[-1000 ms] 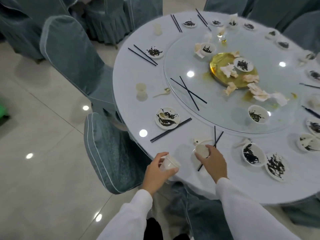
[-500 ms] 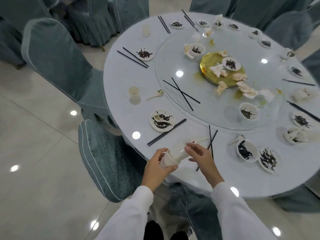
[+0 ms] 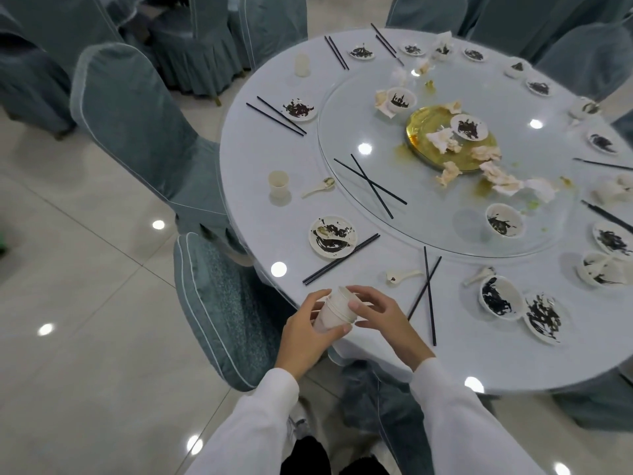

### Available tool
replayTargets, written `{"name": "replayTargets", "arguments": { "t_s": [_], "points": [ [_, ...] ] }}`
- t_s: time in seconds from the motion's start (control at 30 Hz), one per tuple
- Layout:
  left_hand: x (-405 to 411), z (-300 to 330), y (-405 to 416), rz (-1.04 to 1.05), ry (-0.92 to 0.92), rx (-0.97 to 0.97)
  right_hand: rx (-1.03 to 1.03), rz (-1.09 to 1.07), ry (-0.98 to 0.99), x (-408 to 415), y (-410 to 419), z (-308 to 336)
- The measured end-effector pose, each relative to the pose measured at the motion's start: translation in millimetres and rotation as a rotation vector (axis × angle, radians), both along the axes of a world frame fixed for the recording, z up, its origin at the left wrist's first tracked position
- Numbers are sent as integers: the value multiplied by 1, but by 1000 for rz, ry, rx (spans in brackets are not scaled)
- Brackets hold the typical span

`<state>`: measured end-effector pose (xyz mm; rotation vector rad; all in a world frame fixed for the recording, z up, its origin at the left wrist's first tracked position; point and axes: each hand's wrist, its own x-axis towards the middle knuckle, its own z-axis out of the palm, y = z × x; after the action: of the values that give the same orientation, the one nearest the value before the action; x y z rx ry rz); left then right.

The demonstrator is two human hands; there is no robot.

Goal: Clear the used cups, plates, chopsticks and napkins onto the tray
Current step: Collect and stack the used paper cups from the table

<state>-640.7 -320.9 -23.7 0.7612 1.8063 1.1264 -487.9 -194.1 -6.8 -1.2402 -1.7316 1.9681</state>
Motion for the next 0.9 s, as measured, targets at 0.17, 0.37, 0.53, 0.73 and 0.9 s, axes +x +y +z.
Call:
{"name": "replayTargets", "arguments": {
  "t_s": [0.17, 0.37, 0.53, 0.73, 0.9],
  "points": [
    [-5, 2, -12, -9, 12, 13, -56, 40, 4, -5, -7, 0],
    [-12, 3, -17, -11, 51, -1, 27, 71, -28, -16, -7, 4],
    [-13, 7, -6, -18, 64, -7, 71, 65, -34, -20, 3, 6],
    [-28, 11, 15, -98, 45, -5, 88, 35, -12, -15, 30, 0],
    [-36, 16, 42, -79, 89, -25, 110, -35, -12, -31, 54, -6]
  ]
}}
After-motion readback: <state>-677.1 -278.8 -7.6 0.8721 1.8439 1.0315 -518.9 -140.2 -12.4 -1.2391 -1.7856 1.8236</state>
